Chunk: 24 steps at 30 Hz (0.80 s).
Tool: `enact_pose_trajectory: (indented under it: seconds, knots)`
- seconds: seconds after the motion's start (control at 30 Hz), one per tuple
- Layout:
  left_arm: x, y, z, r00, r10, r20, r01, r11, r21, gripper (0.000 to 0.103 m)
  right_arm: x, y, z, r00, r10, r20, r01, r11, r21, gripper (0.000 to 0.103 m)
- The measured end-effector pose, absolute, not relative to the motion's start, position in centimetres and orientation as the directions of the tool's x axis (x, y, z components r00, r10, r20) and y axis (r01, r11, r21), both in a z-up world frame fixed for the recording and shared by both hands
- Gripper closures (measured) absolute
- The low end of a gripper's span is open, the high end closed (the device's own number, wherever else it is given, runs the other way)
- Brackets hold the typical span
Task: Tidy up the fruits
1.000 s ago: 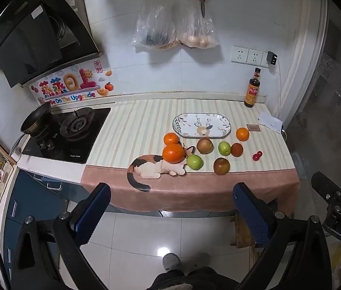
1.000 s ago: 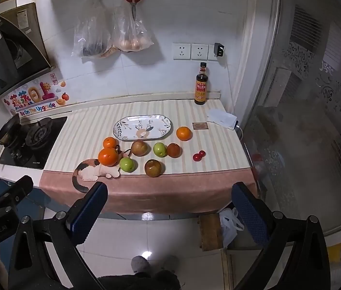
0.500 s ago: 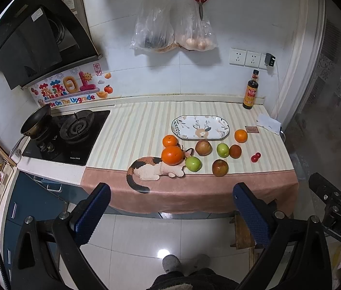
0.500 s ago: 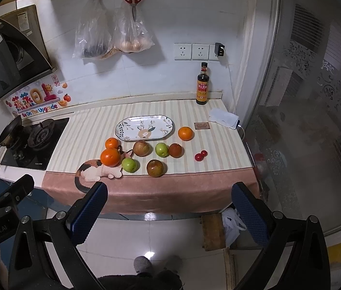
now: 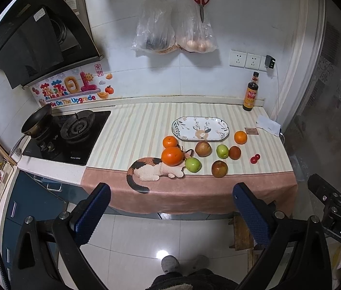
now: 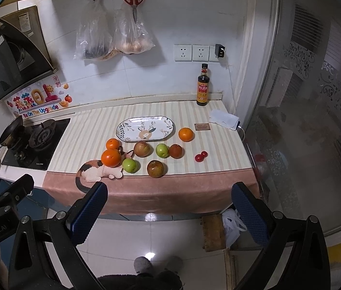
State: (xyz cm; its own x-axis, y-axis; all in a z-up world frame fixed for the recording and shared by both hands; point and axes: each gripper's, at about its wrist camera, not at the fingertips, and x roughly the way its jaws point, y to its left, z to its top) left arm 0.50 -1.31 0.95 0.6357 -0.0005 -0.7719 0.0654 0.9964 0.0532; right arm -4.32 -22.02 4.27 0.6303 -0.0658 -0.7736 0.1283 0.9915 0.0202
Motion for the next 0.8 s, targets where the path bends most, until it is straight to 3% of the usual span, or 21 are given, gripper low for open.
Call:
enact_pose_trajectory:
  seconds: [0.8]
  knots:
    - [0.2, -1.0, 1.2, 0.64, -0.008, -0.768, 0.068, 0.997, 0.046, 0.0, -4.7, -20.9, 4.7, 0.639, -0.05, -0.768, 0.106, 0.994, 0.024, 0.0]
